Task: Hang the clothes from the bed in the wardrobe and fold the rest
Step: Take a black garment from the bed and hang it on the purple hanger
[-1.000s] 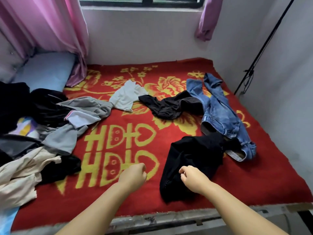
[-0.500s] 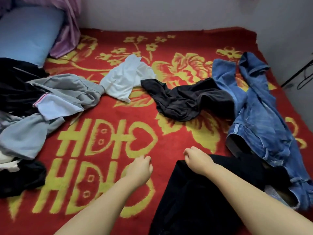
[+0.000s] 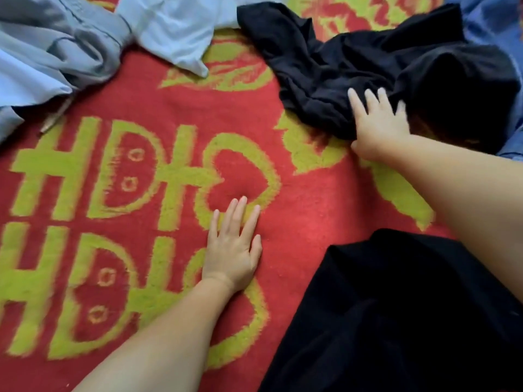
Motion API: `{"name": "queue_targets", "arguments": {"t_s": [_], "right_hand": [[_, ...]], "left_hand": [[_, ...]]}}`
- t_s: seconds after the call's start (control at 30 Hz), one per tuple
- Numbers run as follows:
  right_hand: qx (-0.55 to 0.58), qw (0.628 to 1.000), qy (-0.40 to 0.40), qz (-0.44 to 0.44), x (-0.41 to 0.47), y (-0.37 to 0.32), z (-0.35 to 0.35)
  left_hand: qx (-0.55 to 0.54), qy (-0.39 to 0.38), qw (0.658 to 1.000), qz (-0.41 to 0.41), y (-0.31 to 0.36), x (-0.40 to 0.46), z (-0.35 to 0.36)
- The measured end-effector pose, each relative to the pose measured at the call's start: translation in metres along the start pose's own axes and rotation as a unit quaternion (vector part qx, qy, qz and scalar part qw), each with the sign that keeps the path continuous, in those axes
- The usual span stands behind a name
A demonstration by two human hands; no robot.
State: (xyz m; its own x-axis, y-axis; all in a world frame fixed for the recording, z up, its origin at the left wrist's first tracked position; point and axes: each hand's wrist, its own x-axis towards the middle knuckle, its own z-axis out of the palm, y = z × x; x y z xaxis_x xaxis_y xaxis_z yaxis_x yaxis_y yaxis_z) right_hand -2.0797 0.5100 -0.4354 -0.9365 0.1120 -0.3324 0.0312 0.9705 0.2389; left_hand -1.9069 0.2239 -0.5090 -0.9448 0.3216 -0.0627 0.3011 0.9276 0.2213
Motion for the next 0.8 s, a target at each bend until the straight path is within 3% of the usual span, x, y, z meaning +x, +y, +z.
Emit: {"name": "queue_targets", "arguments": {"t_s": [0.07,0.23,0.4,0.5,0.53,0.57,0.6,0.67,0.7,0.73,0.8], "right_hand": [[0.006,1.0,-0.008,0.007,0.013,-0.001,-0.001],[0.109,0.986,0.118,0.033,0.015,-0.011,-0.023],[0.237,0.966,0.077,-0.07,-0.066,-0.08,-0.014],[0.345,0.934,0.036,-0.089,-0.128,-0.11,-0.009],[0.37,0.923,0.022,-0.101,-0.149,-0.119,-0.011],[0.393,0.912,0.006,-0.114,-0.17,-0.126,-0.016],[0.417,0.9,-0.011,-0.123,-0.191,-0.135,-0.023],[0.451,0.88,-0.033,-0.147,-0.226,-0.15,-0.036],[0.454,0.874,-0.036,-0.171,-0.241,-0.156,-0.043],[0.449,0.87,-0.04,-0.2,-0.257,-0.161,-0.05],[0.428,0.865,-0.06,-0.256,-0.285,-0.167,-0.064]], "left_hand": [[0.0,0.017,1.0,0.006,-0.001,-0.003,0.003],[0.0,0.028,1.0,0.009,-0.005,0.0,0.008],[-0.037,-0.034,0.999,-0.001,-0.01,0.008,0.003],[-0.196,-0.117,0.969,-0.095,-0.004,0.014,-0.027],[-0.306,-0.15,0.923,-0.179,0.002,0.015,-0.049],[-0.436,-0.158,0.844,-0.268,0.009,0.013,-0.072],[-0.577,-0.158,0.729,-0.334,0.014,0.006,-0.094],[-0.771,-0.139,0.495,-0.375,0.017,-0.015,-0.127],[-0.815,-0.112,0.415,-0.388,0.013,-0.027,-0.14],[-0.829,-0.087,0.378,-0.404,0.007,-0.04,-0.151],[-0.827,-0.083,0.358,-0.426,-0.001,-0.06,-0.177]]}}
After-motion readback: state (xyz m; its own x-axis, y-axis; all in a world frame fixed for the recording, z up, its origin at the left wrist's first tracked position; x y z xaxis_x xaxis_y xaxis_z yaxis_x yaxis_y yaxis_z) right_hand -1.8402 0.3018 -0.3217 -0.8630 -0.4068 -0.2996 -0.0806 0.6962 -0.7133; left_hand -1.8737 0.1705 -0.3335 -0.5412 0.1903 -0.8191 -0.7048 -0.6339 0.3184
